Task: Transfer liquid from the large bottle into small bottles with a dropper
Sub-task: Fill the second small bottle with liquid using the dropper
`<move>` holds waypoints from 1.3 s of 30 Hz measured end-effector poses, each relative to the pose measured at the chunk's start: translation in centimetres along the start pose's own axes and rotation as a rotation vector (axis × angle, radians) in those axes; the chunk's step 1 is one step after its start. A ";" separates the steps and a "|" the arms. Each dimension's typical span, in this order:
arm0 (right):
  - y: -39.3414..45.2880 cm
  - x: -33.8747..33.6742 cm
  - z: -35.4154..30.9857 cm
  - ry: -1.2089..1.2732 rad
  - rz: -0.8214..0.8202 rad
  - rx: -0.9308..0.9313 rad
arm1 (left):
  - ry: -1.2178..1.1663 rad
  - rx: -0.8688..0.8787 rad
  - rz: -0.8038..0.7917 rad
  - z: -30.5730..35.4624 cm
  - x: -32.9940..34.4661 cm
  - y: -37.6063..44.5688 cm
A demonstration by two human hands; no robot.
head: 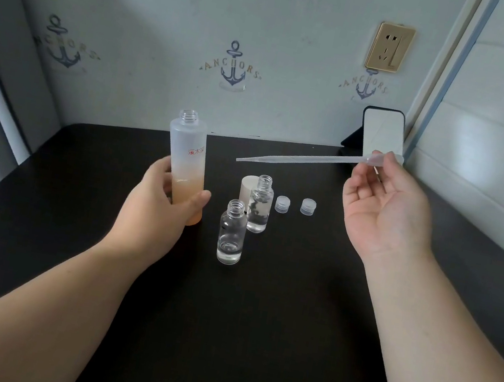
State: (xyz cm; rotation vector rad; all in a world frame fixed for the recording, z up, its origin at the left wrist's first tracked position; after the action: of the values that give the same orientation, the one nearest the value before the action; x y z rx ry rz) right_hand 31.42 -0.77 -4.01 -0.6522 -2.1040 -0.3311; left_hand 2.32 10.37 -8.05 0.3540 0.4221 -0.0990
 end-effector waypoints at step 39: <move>0.0 0.5 -0.7 -0.168 -0.061 -0.103 | 0.230 0.270 0.066 2.3 -0.7 -1.0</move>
State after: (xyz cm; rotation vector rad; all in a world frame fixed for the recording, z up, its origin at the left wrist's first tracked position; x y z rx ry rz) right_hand 31.64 -0.89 -3.22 -0.6972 -2.2824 -0.4339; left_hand 2.36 8.67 -6.10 0.6488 0.6260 -0.0503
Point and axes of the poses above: each hand's wrist, its own y-axis towards the middle knuckle, its own x-axis out of the palm, z = x × y, the point moved 6 cm from there along y, towards the middle knuckle, and after that the axes turned 4 degrees about x, right-handed, at the moved point
